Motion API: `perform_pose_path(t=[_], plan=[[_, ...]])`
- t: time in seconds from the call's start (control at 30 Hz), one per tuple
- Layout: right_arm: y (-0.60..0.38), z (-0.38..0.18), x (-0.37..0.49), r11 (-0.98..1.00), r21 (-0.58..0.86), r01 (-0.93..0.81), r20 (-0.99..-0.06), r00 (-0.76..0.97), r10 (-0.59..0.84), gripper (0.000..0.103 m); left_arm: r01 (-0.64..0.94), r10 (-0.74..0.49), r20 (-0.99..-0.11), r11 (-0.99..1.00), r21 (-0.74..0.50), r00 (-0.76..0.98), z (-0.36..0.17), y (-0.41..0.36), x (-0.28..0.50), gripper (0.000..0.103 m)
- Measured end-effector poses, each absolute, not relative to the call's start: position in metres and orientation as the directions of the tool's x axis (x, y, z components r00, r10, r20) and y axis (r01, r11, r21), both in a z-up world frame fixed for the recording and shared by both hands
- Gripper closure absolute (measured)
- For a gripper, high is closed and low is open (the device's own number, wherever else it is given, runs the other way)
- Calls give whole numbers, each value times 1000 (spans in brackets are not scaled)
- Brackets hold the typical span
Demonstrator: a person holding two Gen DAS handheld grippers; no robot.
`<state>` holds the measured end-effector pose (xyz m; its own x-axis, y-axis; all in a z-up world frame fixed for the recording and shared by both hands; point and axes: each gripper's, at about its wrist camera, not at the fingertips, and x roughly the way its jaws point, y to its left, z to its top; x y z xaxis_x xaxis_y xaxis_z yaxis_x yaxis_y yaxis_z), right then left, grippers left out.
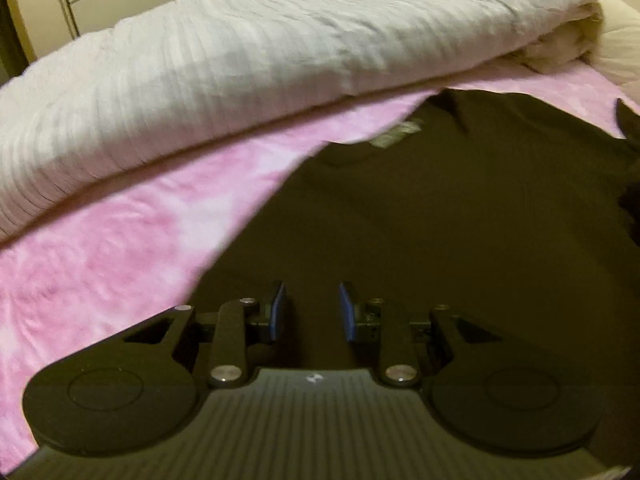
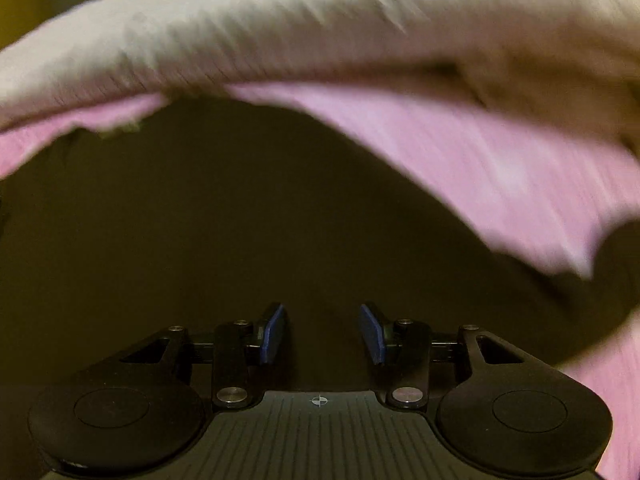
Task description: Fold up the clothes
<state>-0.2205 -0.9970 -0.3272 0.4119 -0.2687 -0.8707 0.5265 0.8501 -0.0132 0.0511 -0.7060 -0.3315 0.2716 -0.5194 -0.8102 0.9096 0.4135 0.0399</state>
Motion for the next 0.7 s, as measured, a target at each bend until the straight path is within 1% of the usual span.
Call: perform_pose_path(t=[0.07, 0.2, 0.37, 0.47, 0.5, 0.53, 0.6, 0.67, 0.7], plan=[[-1007, -319, -253, 831, -4, 557, -867, 412, -280, 57, 931, -540, -808, 363, 30, 237, -328, -722, 25, 79], [-1039, -291, -295, 790, -58, 610, -836, 402, -373, 57, 966, -580, -799, 260, 5, 161, -322, -764, -27, 79], [-1109, -272, -321, 745, -229, 626, -794, 322, -515, 56, 992, -622, -779, 124, 7, 83, -314, -822, -98, 77], [-1159, -277, -328, 730, -353, 585, -788, 234, -569, 56, 997, -636, -769, 70, 29, 67, -311, -847, -137, 74], [-1169, -284, -329, 752, -412, 514, -792, 206, -575, 56, 998, -638, -768, 53, 39, 64, -313, -854, -150, 74], [-1175, -293, -329, 778, -479, 406, -792, 181, -583, 56, 998, -638, -767, 36, 50, 61, -315, -861, -163, 74], [-1177, -317, -331, 789, -599, 137, -780, 126, -614, 56, 998, -635, -771, 9, 59, 51, -320, -872, -185, 73], [-1170, -340, -338, 725, -677, -127, -736, 148, -661, 56, 999, -629, -776, 2, 46, 37, -326, -883, -200, 73], [-1169, -349, -340, 694, -688, -211, -725, 166, -668, 56, 999, -626, -779, 1, 41, 32, -328, -888, -205, 73]])
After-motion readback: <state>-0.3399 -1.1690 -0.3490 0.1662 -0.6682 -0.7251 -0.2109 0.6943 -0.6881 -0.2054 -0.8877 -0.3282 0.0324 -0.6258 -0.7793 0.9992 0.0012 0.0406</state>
